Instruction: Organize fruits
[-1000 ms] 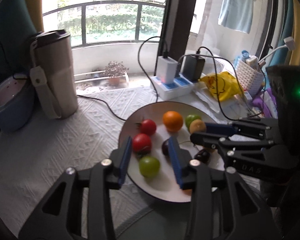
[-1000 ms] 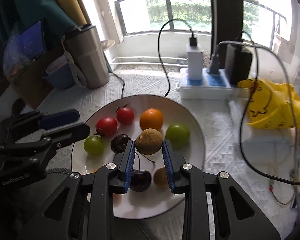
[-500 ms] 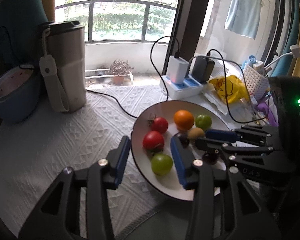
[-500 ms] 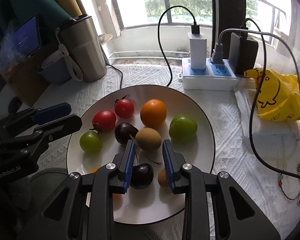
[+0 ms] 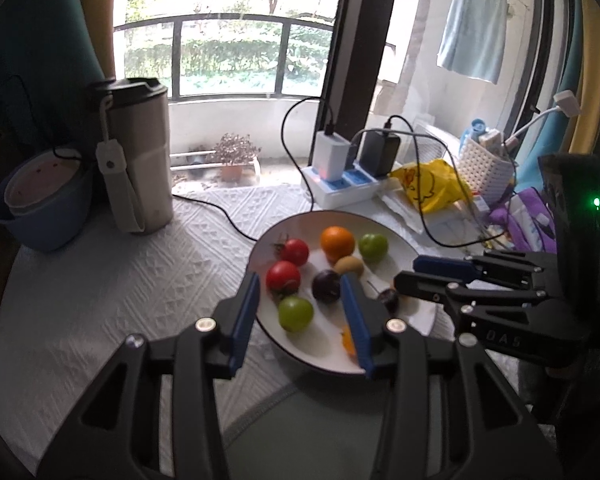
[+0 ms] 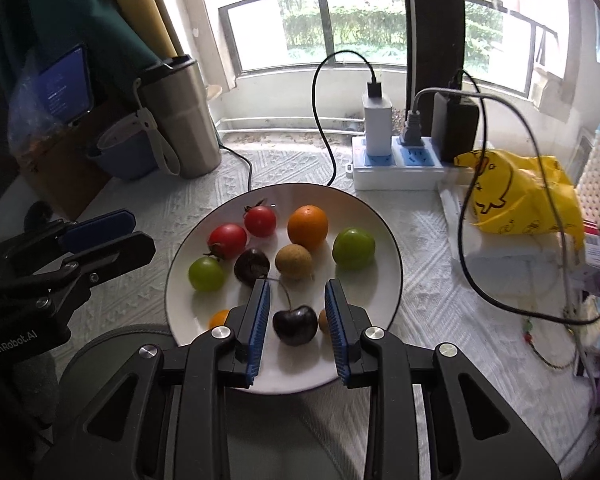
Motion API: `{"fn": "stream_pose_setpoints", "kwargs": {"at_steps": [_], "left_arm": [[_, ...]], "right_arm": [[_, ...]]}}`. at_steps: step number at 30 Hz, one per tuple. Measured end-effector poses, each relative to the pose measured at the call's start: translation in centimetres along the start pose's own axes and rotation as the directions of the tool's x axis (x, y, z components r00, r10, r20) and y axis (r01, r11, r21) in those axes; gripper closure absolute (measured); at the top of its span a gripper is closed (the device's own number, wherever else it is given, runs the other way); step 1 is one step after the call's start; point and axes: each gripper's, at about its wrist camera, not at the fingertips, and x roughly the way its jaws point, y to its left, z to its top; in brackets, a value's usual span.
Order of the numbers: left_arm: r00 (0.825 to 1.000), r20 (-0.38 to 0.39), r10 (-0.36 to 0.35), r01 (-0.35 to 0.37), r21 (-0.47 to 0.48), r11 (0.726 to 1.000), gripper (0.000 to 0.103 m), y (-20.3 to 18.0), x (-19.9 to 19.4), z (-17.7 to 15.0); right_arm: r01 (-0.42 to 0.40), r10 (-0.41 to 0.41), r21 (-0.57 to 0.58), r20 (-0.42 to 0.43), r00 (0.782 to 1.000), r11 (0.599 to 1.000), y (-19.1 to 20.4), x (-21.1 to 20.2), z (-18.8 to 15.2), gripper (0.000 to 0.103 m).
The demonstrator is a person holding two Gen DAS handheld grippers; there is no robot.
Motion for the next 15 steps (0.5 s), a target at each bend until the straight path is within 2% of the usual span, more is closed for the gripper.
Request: {"fn": "stream_pose_setpoints", "kwargs": {"at_steps": [15], "left_arm": [[0.999,0.034,-0.023,0.023,0.001,1.0,0.059,-1.5,-4.9,-1.9]], "right_arm": [[0.032,-0.032,0.001,0.064,0.997,0.999,2.2,-5.7,-2.7,0.073]]}}
